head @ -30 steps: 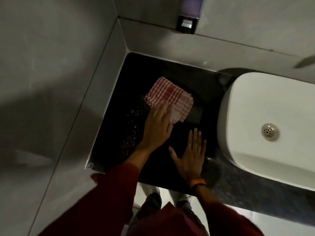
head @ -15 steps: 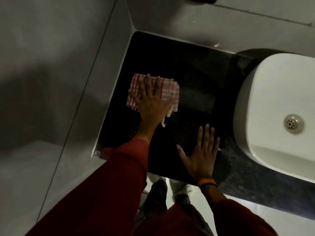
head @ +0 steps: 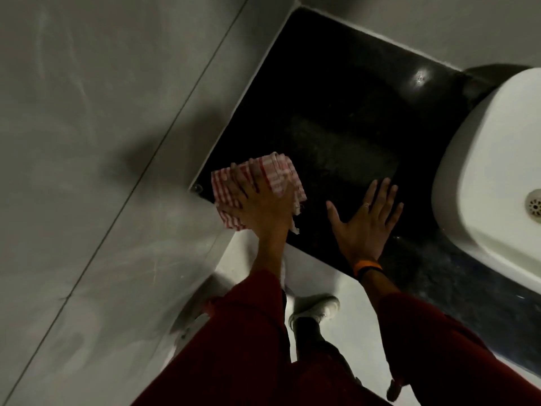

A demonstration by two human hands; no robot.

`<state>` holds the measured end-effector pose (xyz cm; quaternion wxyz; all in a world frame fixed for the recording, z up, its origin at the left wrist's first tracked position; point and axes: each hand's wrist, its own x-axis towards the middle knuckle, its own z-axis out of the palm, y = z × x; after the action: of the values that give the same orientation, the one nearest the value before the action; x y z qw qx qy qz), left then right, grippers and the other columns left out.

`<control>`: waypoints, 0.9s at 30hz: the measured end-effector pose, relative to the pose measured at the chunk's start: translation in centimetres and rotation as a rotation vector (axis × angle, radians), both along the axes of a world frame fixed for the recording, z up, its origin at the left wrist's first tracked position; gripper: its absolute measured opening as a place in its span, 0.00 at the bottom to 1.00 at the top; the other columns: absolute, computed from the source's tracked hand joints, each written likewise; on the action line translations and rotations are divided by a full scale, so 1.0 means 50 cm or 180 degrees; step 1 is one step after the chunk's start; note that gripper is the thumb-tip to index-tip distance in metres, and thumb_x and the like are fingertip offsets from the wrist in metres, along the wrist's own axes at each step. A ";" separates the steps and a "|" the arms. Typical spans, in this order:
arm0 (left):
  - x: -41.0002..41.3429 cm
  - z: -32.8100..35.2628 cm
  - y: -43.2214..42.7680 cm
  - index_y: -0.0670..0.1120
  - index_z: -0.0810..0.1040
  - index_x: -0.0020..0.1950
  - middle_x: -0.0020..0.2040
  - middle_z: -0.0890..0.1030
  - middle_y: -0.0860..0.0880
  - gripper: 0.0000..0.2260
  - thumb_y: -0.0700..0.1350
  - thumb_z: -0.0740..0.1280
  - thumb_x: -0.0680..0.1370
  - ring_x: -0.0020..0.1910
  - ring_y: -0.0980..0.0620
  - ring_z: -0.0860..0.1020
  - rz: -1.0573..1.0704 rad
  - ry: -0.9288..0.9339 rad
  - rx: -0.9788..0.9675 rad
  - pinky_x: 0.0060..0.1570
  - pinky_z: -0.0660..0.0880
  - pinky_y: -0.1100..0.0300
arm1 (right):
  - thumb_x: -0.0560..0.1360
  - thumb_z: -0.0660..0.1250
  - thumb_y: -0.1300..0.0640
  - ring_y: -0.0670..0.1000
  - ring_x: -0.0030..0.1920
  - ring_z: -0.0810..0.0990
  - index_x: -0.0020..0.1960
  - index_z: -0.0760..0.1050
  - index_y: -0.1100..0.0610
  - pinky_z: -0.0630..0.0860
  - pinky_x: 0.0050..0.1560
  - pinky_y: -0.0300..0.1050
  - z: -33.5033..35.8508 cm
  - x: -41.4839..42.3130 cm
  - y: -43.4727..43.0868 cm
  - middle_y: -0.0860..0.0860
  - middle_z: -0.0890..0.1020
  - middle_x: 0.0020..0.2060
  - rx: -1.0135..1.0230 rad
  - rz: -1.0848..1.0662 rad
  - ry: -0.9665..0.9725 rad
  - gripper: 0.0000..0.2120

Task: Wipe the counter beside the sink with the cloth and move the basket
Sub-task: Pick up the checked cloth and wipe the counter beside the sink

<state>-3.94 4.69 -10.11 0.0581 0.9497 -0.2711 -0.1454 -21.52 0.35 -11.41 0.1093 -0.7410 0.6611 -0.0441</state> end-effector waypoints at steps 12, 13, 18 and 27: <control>0.101 0.147 -0.037 0.45 0.48 0.82 0.84 0.47 0.45 0.34 0.62 0.51 0.83 0.82 0.42 0.42 0.0667 0.1446 -0.0910 0.80 0.39 0.42 | 0.82 0.56 0.40 0.63 0.82 0.57 0.82 0.55 0.53 0.55 0.81 0.67 0.081 0.278 0.163 0.59 0.62 0.81 -0.0011 0.1677 -0.1040 0.33; 0.120 0.145 -0.039 0.43 0.50 0.82 0.83 0.50 0.44 0.32 0.60 0.51 0.84 0.82 0.43 0.44 0.0420 0.1255 -0.0994 0.80 0.40 0.42 | 0.83 0.60 0.43 0.64 0.82 0.56 0.81 0.58 0.52 0.58 0.79 0.69 0.069 0.294 0.176 0.60 0.63 0.81 0.0125 0.1823 -0.0904 0.30; 0.181 0.113 -0.051 0.40 0.60 0.80 0.82 0.59 0.42 0.26 0.53 0.54 0.86 0.82 0.42 0.51 -0.0529 0.0852 -0.1297 0.81 0.47 0.42 | 0.83 0.62 0.53 0.59 0.83 0.48 0.81 0.60 0.44 0.45 0.82 0.62 0.033 0.199 0.163 0.53 0.57 0.83 0.0257 0.2507 -0.0576 0.27; 0.153 0.051 -0.109 0.41 0.63 0.78 0.82 0.60 0.45 0.23 0.50 0.52 0.86 0.83 0.46 0.50 -0.2228 0.0582 -0.1068 0.82 0.43 0.45 | 0.80 0.63 0.65 0.56 0.71 0.78 0.64 0.82 0.54 0.75 0.72 0.58 0.132 -0.038 0.152 0.53 0.81 0.68 0.1366 0.1973 -0.1083 0.17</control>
<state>3.69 -0.76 -7.56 0.1833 0.7604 -0.5921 -0.1940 -23.41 7.94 -4.78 0.3771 -0.8475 0.3734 0.0079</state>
